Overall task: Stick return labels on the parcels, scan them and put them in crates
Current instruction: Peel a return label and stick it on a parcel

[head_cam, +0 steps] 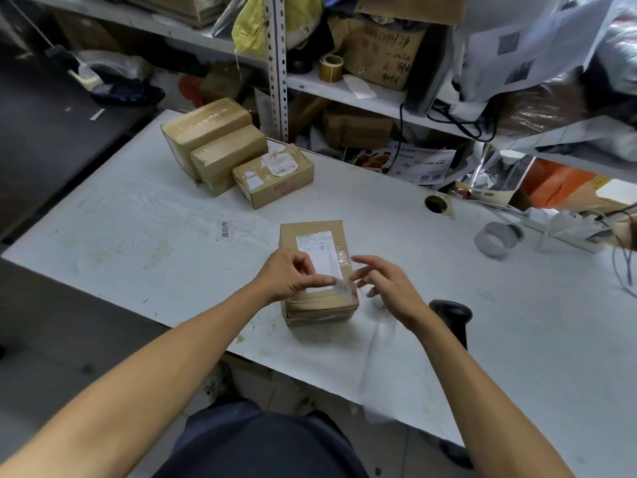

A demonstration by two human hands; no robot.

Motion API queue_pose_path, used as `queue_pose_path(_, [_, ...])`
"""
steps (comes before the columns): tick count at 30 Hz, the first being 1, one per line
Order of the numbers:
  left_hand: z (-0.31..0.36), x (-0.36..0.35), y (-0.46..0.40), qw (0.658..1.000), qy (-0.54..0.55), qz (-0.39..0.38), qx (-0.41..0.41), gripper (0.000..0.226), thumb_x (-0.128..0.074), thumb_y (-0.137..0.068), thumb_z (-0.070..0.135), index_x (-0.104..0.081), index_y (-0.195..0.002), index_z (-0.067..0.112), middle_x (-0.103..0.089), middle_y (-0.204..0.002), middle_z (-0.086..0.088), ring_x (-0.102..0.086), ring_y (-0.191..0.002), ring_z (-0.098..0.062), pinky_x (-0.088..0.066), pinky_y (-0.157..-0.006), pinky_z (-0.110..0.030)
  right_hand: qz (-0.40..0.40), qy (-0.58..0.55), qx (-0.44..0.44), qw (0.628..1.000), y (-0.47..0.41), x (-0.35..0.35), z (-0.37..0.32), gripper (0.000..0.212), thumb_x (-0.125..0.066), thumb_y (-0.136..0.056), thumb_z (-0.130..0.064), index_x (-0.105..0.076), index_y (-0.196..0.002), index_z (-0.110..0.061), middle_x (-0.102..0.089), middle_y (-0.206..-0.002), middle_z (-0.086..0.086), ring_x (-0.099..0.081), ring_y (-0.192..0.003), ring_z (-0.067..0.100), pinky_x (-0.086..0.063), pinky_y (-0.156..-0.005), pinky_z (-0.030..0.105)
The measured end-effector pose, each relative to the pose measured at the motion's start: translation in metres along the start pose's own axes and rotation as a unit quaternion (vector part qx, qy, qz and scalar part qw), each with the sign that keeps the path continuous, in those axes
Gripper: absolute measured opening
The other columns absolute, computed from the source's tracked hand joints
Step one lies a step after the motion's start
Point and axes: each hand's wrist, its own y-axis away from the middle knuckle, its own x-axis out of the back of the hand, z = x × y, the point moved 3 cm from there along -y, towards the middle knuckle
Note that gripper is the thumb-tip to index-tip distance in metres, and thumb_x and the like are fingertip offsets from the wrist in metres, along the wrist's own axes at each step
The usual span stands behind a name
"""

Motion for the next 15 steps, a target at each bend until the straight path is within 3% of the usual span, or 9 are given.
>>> queue_pose_path(3, [0.0,0.0,0.003,0.998,-0.026,-0.053,-0.039,0.034,-0.093,-0.066,0.031,-0.068,-0.065,0.009,-0.059,-0.058,0.007,-0.048,-0.055,-0.005,-0.041,-0.056,-0.02,-0.183,-0.121,-0.076,0.973,-0.002,-0.027,-0.017,0.051,-0.048,-0.079,-0.016,-0.062,-0.129,-0.017,-0.076,-0.1,0.01,-0.07,-0.094,0.017,-0.055,-0.077,0.027])
queue_pose_path(6, [-0.001,0.01,0.002,0.995,-0.045,-0.07,-0.05,0.026,-0.093,-0.068,0.024,-0.069,-0.065,0.015,-0.062,-0.062,0.0,-0.05,-0.057,-0.007,-0.043,-0.058,-0.023,-0.205,-0.159,-0.064,0.964,-0.007,-0.035,-0.018,0.042,-0.059,-0.081,-0.006,-0.066,-0.122,-0.013,-0.07,-0.082,0.006,-0.067,-0.085,0.017,-0.054,-0.078,0.027])
queue_pose_path(10, [-0.009,0.036,0.002,0.997,-0.022,-0.075,-0.01,0.02,-0.09,-0.074,0.018,-0.076,-0.087,0.015,-0.073,-0.086,-0.016,-0.063,-0.073,-0.015,-0.058,-0.078,-0.037,-0.106,-0.142,-0.047,0.983,-0.018,-0.035,-0.023,0.034,-0.068,-0.087,0.008,-0.068,-0.115,-0.011,-0.067,-0.074,0.006,-0.069,-0.082,0.017,-0.053,-0.068,0.026])
queue_pose_path(12, [-0.02,0.047,0.002,0.999,0.015,-0.03,0.023,0.032,-0.091,-0.072,0.017,-0.075,-0.099,0.015,-0.072,-0.09,-0.016,-0.064,-0.078,-0.017,-0.058,-0.087,-0.042,-0.001,-0.093,-0.045,0.995,-0.023,-0.035,-0.022,0.039,-0.075,-0.084,0.004,-0.066,-0.119,-0.011,-0.073,-0.077,0.009,-0.073,-0.079,0.018,-0.056,-0.066,0.029])
queue_pose_path(15, [-0.036,0.053,0.003,0.997,0.02,0.042,0.058,0.058,-0.094,-0.067,0.028,-0.066,-0.117,0.02,-0.068,-0.097,-0.003,-0.064,-0.086,-0.017,-0.058,-0.082,-0.038,0.1,0.073,-0.039,0.992,-0.027,-0.041,-0.012,0.057,-0.085,-0.074,-0.006,-0.064,-0.126,-0.018,-0.072,-0.082,0.005,-0.071,-0.073,0.014,-0.062,-0.075,0.037])
